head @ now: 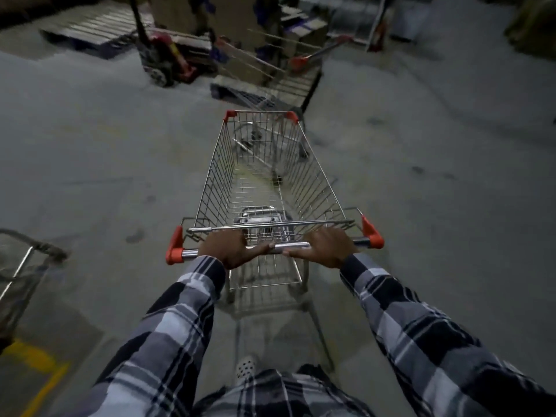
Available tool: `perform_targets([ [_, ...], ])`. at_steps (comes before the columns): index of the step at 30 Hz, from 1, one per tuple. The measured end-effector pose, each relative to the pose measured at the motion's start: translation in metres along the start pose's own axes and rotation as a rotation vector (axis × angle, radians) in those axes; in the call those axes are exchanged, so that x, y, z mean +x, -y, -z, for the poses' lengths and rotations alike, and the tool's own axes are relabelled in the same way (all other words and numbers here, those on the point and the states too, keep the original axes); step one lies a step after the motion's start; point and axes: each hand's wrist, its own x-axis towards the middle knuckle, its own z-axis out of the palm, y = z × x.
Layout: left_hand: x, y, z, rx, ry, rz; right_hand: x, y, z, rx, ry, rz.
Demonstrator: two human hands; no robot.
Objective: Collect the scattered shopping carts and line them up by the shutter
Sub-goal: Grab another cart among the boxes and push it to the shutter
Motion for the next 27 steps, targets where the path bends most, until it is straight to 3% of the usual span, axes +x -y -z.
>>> perform_targets([
  [14,0.018,-0.203,-0.015,0.103,-0.003,-0.357,-0.207,-0.102,-0.012,-0.038,-0.031,-0.410],
  [27,0.069,-0.461,-0.030,0.171,0.062,-0.692,-0.381,-0.260,-0.029,0.081,-0.149,-0.732],
])
